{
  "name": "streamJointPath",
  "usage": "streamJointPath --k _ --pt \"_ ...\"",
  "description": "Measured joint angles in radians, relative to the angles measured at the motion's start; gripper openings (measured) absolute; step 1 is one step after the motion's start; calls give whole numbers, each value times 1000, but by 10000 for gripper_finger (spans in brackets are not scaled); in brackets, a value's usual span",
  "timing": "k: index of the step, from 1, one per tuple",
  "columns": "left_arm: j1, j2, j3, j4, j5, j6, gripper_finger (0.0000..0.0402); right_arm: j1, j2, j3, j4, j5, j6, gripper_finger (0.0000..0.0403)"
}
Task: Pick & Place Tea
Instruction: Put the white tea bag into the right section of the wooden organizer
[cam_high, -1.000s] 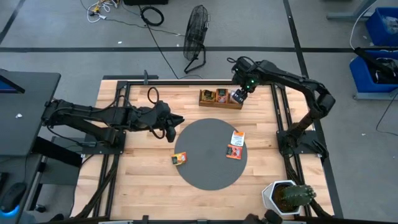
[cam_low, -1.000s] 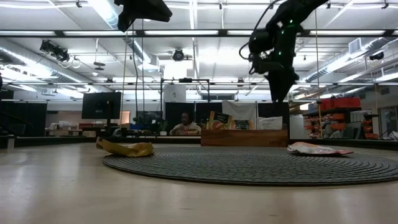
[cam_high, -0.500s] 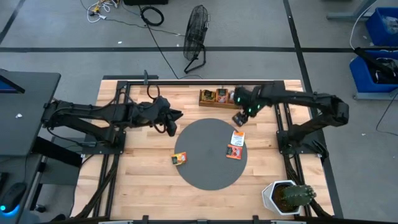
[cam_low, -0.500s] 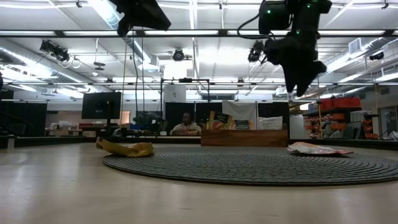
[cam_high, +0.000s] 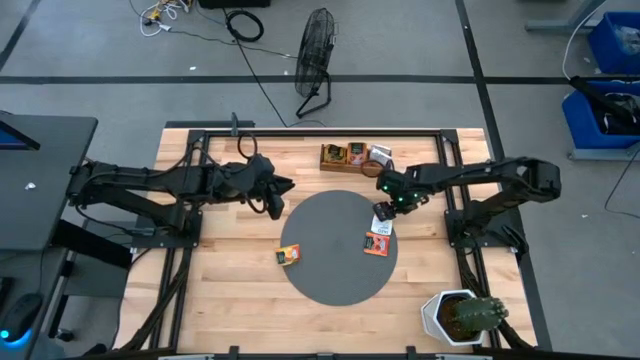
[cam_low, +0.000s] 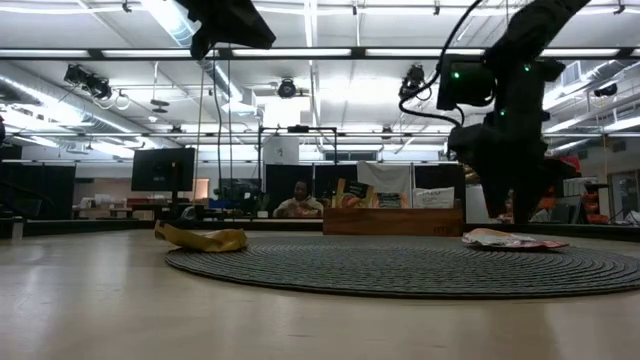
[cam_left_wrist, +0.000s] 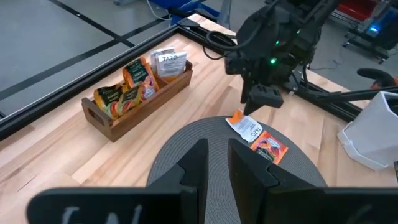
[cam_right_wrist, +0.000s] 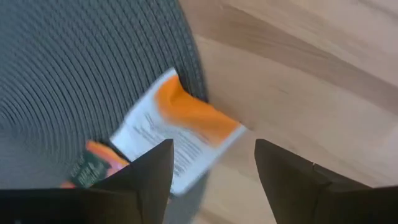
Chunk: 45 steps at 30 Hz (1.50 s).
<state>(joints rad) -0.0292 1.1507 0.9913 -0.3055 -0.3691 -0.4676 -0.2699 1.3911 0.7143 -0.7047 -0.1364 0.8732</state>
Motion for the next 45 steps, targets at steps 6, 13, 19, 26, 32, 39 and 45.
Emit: streamJointPath --k 6,13,19,26,32,39,45 --pt "-1 0 0 0 3 -17 65 -6 0 -60 49 50 39 231" --pt "-1 0 0 0 7 -30 65 -8 1 -107 207 24 74 231" --pt "-1 0 0 0 8 -47 65 -8 27 -108 246 18 87 231" --pt "-1 0 0 14 193 -47 65 -8 38 -106 246 12 83 231" --pt "-2 0 0 51 205 5 65 -8 39 -107 249 14 83 231" --pt "0 0 0 100 204 34 65 -8 40 -108 249 20 89 231" --pt "0 0 0 114 203 48 65 -8 41 -108 249 24 104 231"
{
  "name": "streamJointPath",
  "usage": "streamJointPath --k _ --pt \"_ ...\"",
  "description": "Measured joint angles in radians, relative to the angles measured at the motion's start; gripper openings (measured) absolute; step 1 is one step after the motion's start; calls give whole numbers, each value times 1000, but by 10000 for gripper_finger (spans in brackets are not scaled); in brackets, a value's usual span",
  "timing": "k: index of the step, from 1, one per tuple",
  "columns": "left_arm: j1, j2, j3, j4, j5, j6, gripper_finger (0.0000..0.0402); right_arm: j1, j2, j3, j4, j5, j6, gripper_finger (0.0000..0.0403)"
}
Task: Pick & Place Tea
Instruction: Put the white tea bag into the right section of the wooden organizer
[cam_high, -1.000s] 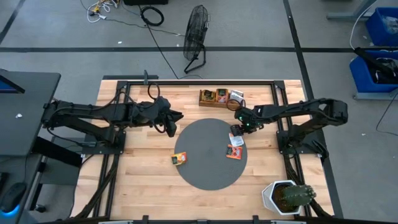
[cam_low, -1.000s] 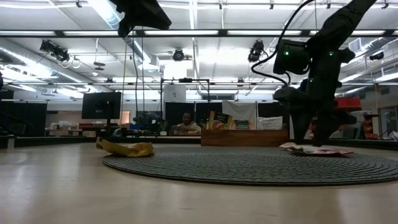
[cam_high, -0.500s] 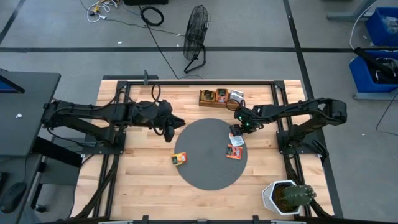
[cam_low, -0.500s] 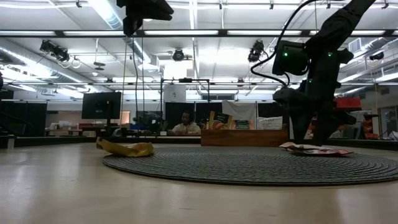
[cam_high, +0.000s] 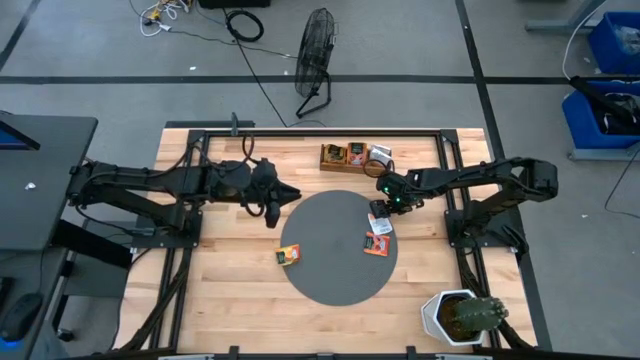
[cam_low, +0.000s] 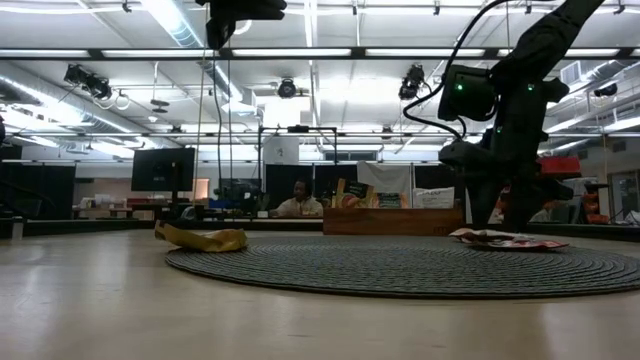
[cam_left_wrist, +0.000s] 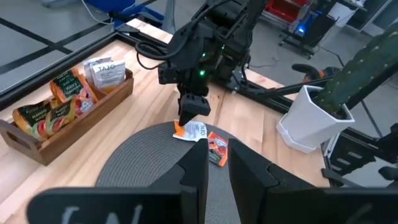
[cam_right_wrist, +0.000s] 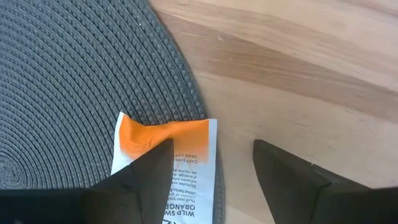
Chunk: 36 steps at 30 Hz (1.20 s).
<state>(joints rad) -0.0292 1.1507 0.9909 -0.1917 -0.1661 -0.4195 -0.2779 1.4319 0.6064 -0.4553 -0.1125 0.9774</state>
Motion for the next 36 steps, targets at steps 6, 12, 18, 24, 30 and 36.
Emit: streamJointPath --k 6,12,18,24,30,36 --pt "0 0 0 2 0 5 65 -1 0 0 0 17 1 231" --pt "0 0 0 2 0 5 65 -2 1 0 -15 23 -6 217" --pt "0 0 0 2 0 5 65 -4 2 13 -40 -9 -53 168" --pt "0 0 0 1 0 4 65 -2 4 93 -86 -37 -170 174" --pt "0 0 0 1 0 4 65 2 11 126 -144 5 -259 221" --pt "0 0 0 0 0 17 65 9 96 126 -140 -1 -295 244"
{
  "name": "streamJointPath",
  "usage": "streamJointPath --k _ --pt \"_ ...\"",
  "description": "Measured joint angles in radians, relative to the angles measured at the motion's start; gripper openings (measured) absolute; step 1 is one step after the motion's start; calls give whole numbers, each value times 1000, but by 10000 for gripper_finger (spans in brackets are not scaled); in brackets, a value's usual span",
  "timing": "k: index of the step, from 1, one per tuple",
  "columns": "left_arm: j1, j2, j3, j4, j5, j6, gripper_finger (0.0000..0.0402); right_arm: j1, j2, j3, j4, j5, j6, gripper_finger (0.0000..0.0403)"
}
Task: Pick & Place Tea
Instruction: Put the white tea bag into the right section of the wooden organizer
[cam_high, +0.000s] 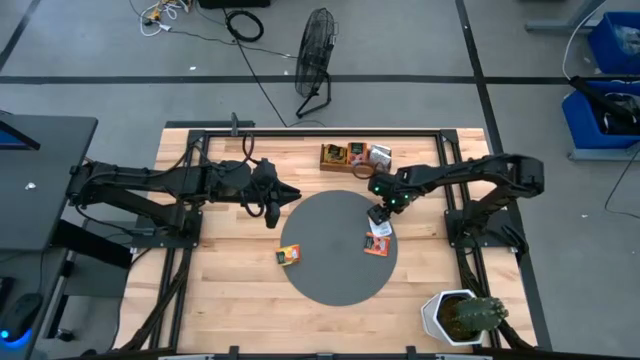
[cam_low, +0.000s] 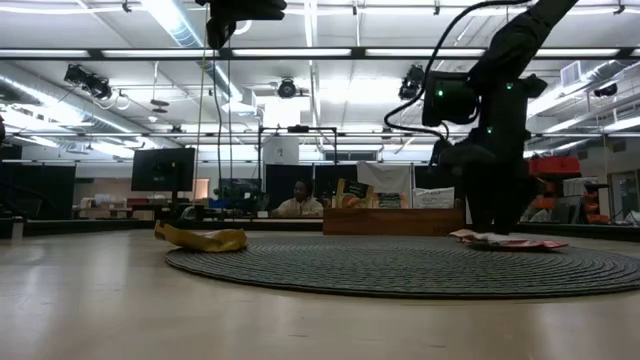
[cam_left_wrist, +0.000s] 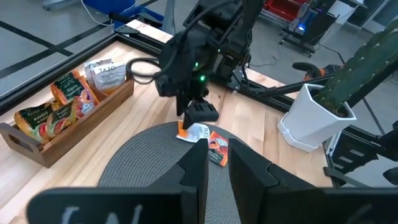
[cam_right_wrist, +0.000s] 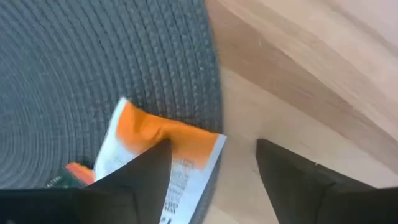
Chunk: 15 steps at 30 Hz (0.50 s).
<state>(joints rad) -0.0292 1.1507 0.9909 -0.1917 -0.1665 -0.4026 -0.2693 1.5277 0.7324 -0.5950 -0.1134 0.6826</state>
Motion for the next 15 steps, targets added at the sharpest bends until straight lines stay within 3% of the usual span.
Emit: streamJointPath --k 8,15 --pt "0 0 0 -1 0 2 65 19 40 25 -11 31 14 227" --pt "0 0 0 -1 0 3 65 20 40 27 9 39 -6 122"
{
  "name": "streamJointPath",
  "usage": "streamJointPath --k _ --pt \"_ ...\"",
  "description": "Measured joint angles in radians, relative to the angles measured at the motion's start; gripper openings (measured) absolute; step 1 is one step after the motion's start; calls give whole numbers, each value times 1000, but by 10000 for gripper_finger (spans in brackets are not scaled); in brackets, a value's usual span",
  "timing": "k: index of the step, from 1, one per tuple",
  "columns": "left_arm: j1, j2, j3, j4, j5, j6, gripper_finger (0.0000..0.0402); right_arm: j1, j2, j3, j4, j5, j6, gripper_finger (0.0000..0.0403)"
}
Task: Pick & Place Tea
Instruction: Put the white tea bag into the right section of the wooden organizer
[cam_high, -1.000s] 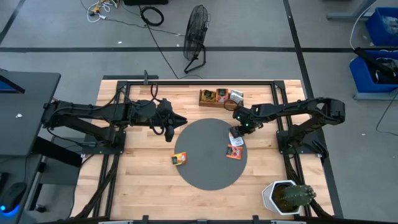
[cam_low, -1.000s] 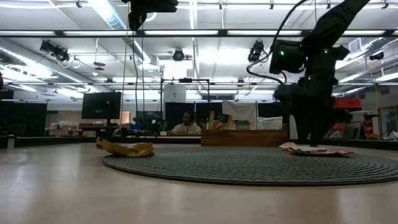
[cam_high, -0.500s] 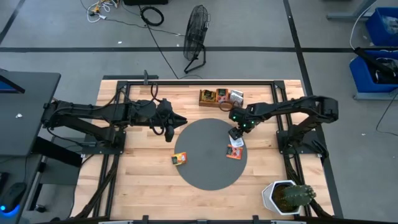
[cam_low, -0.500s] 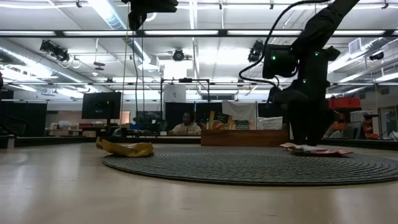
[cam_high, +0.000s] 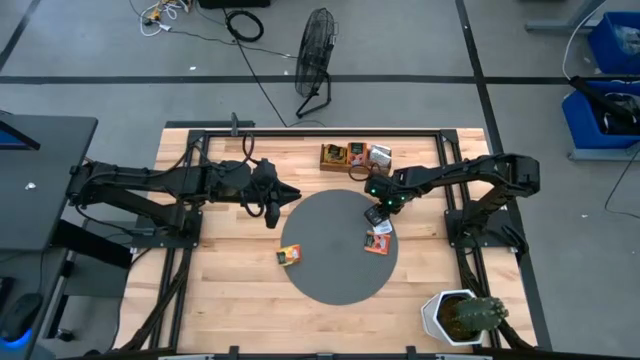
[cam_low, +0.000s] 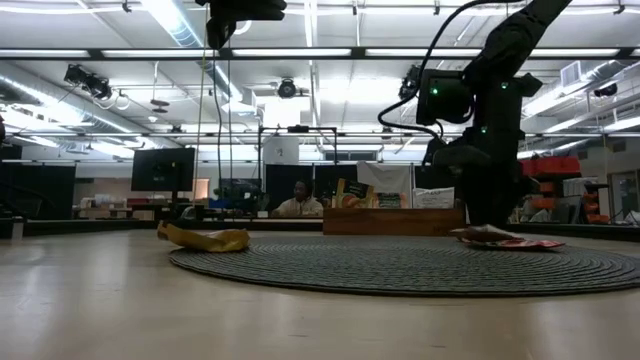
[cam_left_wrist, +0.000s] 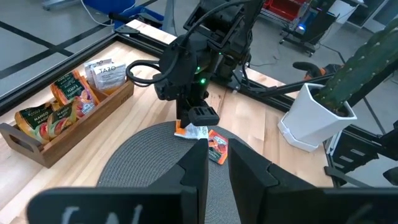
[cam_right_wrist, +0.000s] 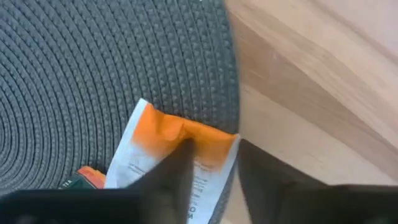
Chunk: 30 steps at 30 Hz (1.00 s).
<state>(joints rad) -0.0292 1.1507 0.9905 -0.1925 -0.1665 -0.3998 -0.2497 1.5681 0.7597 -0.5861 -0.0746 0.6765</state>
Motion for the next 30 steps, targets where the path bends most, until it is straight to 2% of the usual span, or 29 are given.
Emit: streamJointPath --k 5,7,16,21,26,30 --pt "0 0 0 0 0 1 65 -1 0 0 6 5 -4 24" --pt "0 0 0 -2 0 0 65 -1 -7 0 5 3 -5 9" --pt "0 0 0 -8 -9 3 65 -2 -90 -5 -14 -17 -3 1" --pt "0 0 0 -7 -14 5 65 -2 -163 -5 16 -51 71 1" --pt "0 0 0 2 -25 49 65 -3 -253 -5 171 -58 198 0" --pt "0 1 0 22 -50 123 65 -5 -287 -4 405 -27 372 0"
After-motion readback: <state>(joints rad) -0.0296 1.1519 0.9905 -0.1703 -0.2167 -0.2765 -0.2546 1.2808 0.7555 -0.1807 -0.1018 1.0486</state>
